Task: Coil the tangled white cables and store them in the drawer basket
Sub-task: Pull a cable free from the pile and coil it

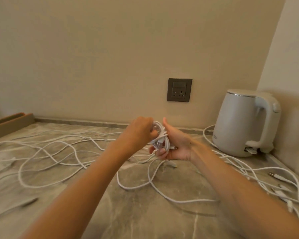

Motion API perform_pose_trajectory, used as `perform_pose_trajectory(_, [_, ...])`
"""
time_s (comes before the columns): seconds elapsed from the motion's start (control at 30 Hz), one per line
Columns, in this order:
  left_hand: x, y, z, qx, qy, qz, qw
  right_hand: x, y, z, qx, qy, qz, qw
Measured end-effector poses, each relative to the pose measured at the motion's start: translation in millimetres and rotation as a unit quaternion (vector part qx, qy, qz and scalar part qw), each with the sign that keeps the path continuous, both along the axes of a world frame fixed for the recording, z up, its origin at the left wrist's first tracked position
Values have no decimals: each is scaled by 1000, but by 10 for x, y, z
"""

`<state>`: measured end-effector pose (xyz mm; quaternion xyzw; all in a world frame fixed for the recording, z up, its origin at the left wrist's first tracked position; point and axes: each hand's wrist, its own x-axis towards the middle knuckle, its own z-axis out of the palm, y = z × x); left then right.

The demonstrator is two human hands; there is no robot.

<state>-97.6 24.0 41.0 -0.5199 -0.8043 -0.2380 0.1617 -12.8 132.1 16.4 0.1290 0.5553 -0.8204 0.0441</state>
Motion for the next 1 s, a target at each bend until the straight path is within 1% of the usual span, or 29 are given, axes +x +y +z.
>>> perform_pose_trajectory(0.07, [-1,-152,20,-9,23,28,999,-49,-144,58,14,-1,17,1000])
perform_pose_trajectory(0.17, [20,-351,82,-61,58,55,995,-98,-349,120,9,-9,34,999])
perform_pose_trajectory(0.27, [16,-605,130,-101,70,69,990,-187,-583,115,-3,-17,49,999])
perform_pose_trajectory(0.37, [-15,-819,131,-114,68,82,988,-270,-781,117,-10,-17,59,998])
perform_pose_trajectory(0.43, [-55,-1013,151,-98,29,95,990,-310,-948,136,-17,-12,70,997])
perform_pose_trajectory(0.5, [-120,-1228,170,-74,-29,103,991,-354,-1106,140,-6,-2,74,997])
perform_pose_trajectory(0.63, [-274,-1794,143,-8,-136,136,981,-506,-1466,135,81,5,85,993])
perform_pose_trajectory(0.77, [-325,-2463,73,37,-209,206,955,-699,-2023,135,158,9,133,978])
perform_pose_trajectory(0.8, [-338,-2769,14,50,-224,233,945,-789,-2308,98,167,7,160,973])
perform_pose_trajectory(0.87, [-349,-3013,-49,65,-250,256,931,-849,-2537,75,178,18,169,969])
perform_pose_trajectory(1.0, [-286,-3807,-241,94,-289,332,893,-1011,-3314,-80,201,37,245,948])
